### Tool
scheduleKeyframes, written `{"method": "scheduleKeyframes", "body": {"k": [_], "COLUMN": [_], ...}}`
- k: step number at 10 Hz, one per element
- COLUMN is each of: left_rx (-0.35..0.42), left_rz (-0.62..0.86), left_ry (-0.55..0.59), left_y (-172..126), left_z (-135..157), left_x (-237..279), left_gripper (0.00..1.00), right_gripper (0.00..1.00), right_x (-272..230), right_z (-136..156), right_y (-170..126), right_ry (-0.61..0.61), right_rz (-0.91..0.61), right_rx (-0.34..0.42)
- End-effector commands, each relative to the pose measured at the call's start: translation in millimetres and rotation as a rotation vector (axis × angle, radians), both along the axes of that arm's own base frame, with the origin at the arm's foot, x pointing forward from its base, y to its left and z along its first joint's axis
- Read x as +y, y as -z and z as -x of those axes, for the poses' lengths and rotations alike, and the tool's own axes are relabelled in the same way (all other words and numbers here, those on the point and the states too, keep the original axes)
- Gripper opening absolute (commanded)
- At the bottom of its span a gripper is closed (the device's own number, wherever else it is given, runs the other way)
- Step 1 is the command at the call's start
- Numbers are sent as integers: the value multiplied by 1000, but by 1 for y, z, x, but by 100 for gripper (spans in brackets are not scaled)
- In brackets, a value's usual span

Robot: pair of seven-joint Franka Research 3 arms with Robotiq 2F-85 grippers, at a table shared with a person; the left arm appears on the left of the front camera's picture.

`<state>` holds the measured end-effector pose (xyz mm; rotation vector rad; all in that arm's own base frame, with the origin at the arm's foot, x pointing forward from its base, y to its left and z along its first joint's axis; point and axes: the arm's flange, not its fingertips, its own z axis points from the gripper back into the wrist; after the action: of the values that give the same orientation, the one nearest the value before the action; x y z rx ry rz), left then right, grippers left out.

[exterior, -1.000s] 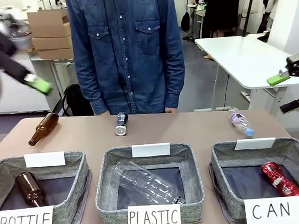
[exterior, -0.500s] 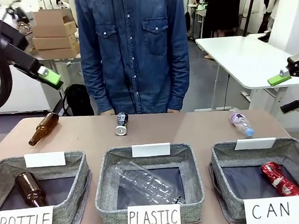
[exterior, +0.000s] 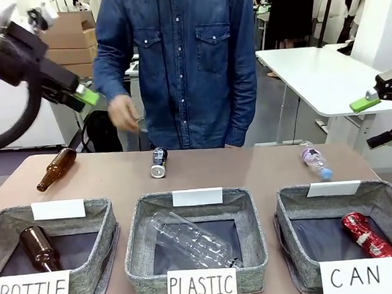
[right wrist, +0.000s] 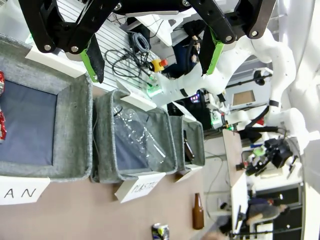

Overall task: Sort the can waste into the basket.
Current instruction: Pick up the can waste from the table and place it in the right Fabric basket.

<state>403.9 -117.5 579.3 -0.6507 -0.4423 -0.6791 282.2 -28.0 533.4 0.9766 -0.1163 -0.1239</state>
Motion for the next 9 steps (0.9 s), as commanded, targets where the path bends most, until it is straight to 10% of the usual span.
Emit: {"method": "scheduleKeyframes", "body": {"k": [1, 9], "left_rx": [102, 152], "left_rz": [-80, 216], "left_ry": [2, -432], "left_y": [9, -15], "left_z": [-17, 12], "left_x": [-24, 209], "left_gripper": [100, 100], "right_gripper": [100, 100], "right_x": [-2, -2], "right_z": [0, 0], "right_y": [-1, -1], "right_ry": [-14, -14], "right_rz": [9, 9], "right_rx": [-13, -13]}}
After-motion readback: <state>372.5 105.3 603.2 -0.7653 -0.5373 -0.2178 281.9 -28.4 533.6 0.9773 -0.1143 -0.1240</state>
